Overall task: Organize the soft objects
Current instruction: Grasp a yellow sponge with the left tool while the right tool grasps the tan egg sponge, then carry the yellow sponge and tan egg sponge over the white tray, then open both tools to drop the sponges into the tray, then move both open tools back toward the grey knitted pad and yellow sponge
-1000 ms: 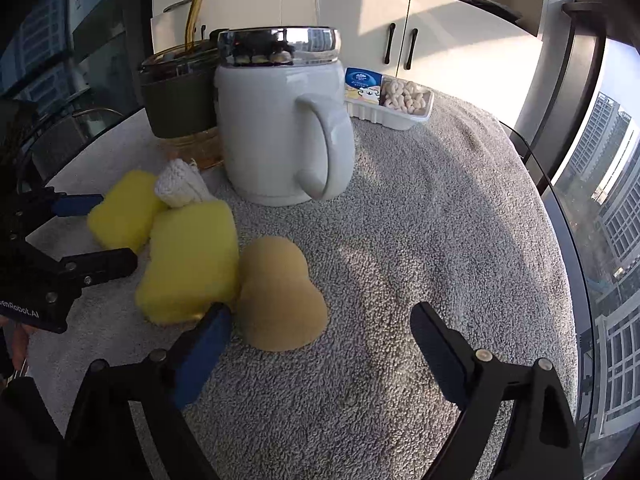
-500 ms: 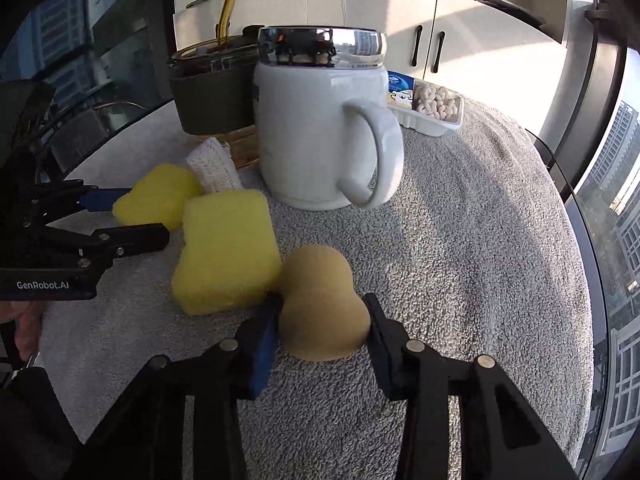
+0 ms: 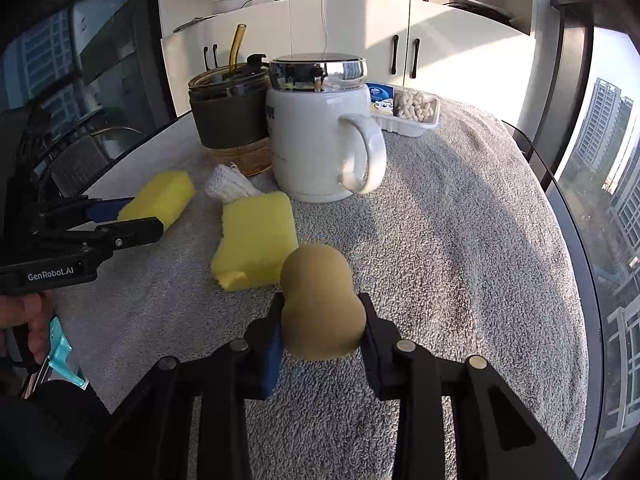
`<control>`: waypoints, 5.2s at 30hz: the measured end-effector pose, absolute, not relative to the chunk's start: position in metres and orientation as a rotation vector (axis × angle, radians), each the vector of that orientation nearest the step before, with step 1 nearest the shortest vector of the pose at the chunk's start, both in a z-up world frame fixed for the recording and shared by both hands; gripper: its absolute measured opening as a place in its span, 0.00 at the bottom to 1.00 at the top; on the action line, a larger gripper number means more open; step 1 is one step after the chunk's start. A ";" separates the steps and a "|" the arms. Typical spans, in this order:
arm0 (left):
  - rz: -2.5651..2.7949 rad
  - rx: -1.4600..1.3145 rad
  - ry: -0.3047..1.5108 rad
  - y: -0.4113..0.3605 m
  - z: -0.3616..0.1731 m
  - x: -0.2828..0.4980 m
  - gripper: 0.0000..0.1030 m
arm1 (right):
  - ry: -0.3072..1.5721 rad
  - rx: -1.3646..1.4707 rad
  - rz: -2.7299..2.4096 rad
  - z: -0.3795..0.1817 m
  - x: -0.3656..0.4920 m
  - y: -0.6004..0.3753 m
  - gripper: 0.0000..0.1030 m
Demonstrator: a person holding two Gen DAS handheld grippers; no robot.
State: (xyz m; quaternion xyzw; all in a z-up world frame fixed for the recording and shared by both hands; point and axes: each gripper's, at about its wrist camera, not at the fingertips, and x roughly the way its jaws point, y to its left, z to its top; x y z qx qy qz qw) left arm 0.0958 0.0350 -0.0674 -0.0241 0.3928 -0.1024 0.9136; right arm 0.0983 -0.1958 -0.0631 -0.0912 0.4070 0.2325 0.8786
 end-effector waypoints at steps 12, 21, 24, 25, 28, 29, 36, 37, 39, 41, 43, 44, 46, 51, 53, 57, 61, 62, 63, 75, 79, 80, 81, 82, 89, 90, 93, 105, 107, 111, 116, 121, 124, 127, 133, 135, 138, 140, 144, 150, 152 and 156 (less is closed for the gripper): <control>-0.231 -0.073 0.746 0.052 -0.041 0.069 0.51 | 0.825 -0.129 0.462 -0.039 0.078 -0.208 0.35; -0.243 -0.085 0.693 0.055 -0.015 0.058 0.51 | 0.780 -0.128 0.461 -0.014 0.073 -0.209 0.35; -0.243 -0.085 0.676 0.059 -0.005 0.058 0.51 | 0.762 -0.130 0.460 -0.005 0.075 -0.213 0.35; -0.241 -0.086 0.672 0.061 -0.001 0.059 0.51 | 0.757 -0.127 0.457 -0.001 0.076 -0.214 0.35; -0.238 -0.090 0.654 0.071 0.014 0.065 0.51 | 0.736 -0.131 0.446 0.013 0.083 -0.223 0.35; -0.231 -0.081 0.642 0.075 0.020 0.068 0.51 | 0.728 -0.135 0.440 0.019 0.086 -0.226 0.35; -0.212 -0.009 0.557 0.102 0.079 0.111 0.51 | 0.620 -0.206 0.393 0.082 0.129 -0.249 0.35; -0.210 0.004 0.541 0.105 0.090 0.121 0.51 | 0.603 -0.221 0.390 0.092 0.138 -0.250 0.35; -0.204 0.036 0.514 0.108 0.110 0.141 0.51 | 0.569 -0.251 0.375 0.112 0.158 -0.254 0.35; -0.201 0.068 0.494 0.108 0.127 0.163 0.51 | 0.543 -0.275 0.366 0.130 0.182 -0.257 0.35; -0.202 0.100 0.489 0.105 0.140 0.186 0.51 | 0.542 -0.274 0.370 0.144 0.210 -0.261 0.35; -0.206 0.117 0.488 0.103 0.144 0.199 0.51 | 0.543 -0.276 0.369 0.149 0.224 -0.262 0.35; -0.231 0.148 0.495 0.097 0.151 0.224 0.52 | 0.552 -0.280 0.369 0.159 0.254 -0.262 0.35; -0.281 0.128 0.598 0.097 0.140 0.310 0.52 | 0.618 -0.272 0.394 0.159 0.332 -0.256 0.35; -0.296 0.126 0.641 0.095 0.126 0.344 0.51 | 0.649 -0.276 0.410 0.149 0.360 -0.249 0.35; -0.331 0.123 0.725 0.082 0.089 0.400 0.51 | 0.724 -0.310 0.432 0.116 0.412 -0.226 0.35; -0.368 0.118 0.802 0.063 0.053 0.442 0.51 | 0.812 -0.350 0.463 0.070 0.458 -0.203 0.35; -0.374 0.127 0.816 0.057 0.044 0.449 0.51 | 0.831 -0.360 0.469 0.058 0.466 -0.197 0.35; -0.376 0.131 0.829 0.053 0.037 0.457 0.51 | 0.849 -0.366 0.476 0.047 0.474 -0.192 0.35; -0.407 0.146 0.960 0.024 -0.026 0.501 0.52 | 1.004 -0.404 0.531 -0.036 0.519 -0.140 0.35; -0.392 0.175 0.984 0.015 -0.037 0.507 0.53 | 1.035 -0.392 0.525 -0.050 0.528 -0.136 0.36; -0.389 0.173 0.993 0.014 -0.040 0.508 0.54 | 1.033 -0.379 0.522 -0.050 0.530 -0.136 0.37; -0.388 0.177 0.998 0.013 -0.042 0.508 0.54 | 1.037 -0.367 0.518 -0.050 0.532 -0.137 0.37; -0.380 0.185 0.999 0.012 -0.044 0.509 0.55 | 1.040 -0.357 0.517 -0.050 0.533 -0.137 0.38; -0.402 0.158 1.010 0.006 -0.046 0.508 0.68 | 1.064 -0.335 0.522 -0.050 0.534 -0.136 0.46; -0.409 0.147 1.009 0.007 -0.046 0.508 0.74 | 1.065 -0.336 0.519 -0.050 0.533 -0.136 0.49; -0.425 0.122 0.997 0.009 -0.043 0.504 0.92 | 1.077 -0.329 0.517 -0.050 0.530 -0.137 0.63; -0.385 0.037 0.866 0.039 0.000 0.480 1.00 | 1.026 -0.249 0.516 -0.029 0.505 -0.163 0.90; -0.357 0.022 0.837 0.050 0.010 0.472 1.00 | 1.006 -0.234 0.513 -0.022 0.497 -0.171 1.00; -0.276 0.025 0.757 0.077 0.034 0.448 1.00 | 0.956 -0.192 0.459 -0.002 0.480 -0.195 1.00; -0.227 -0.001 0.649 0.111 0.062 0.402 1.00 | 0.839 -0.100 0.403 0.037 0.449 -0.230 1.00; -0.193 -0.020 0.663 0.127 0.063 0.376 1.00 | 0.772 -0.106 0.376 0.062 0.416 -0.239 1.00; -0.183 -0.033 0.634 0.131 0.067 0.356 1.00 | 0.740 -0.110 0.367 0.075 0.392 -0.241 1.00; -0.189 -0.058 0.613 0.137 0.069 0.337 1.00 | 0.700 -0.130 0.368 0.088 0.364 -0.241 1.00; -0.183 -0.072 0.586 0.139 0.064 0.292 1.00 | 0.664 -0.119 0.417 0.096 0.312 -0.241 1.00; -0.178 -0.069 0.572 0.138 0.061 0.274 1.00 | 0.655 -0.114 0.437 0.093 0.292 -0.239 1.00; -0.181 -0.078 0.557 0.139 0.054 0.240 1.00 | 0.652 -0.106 0.471 0.081 0.259 -0.233 1.00; -0.184 -0.075 0.547 0.136 0.049 0.216 1.00 | 0.645 -0.097 0.496 0.071 0.235 -0.230 1.00; -0.226 -0.064 0.531 0.120 0.032 0.161 1.00 | 0.653 -0.091 0.554 0.040 0.181 -0.212 1.00; -0.346 -0.047 0.642 0.076 -0.008 0.113 1.00 | 0.719 -0.195 0.574 -0.018 0.123 -0.165 1.00; -0.364 -0.064 0.672 0.066 -0.020 0.108 1.00 | 0.754 -0.213 0.564 -0.036 0.121 -0.153 1.00; -0.397 -0.107 0.716 0.051 -0.033 0.106 1.00 | 0.820 -0.206 0.521 -0.063 0.131 -0.144 1.00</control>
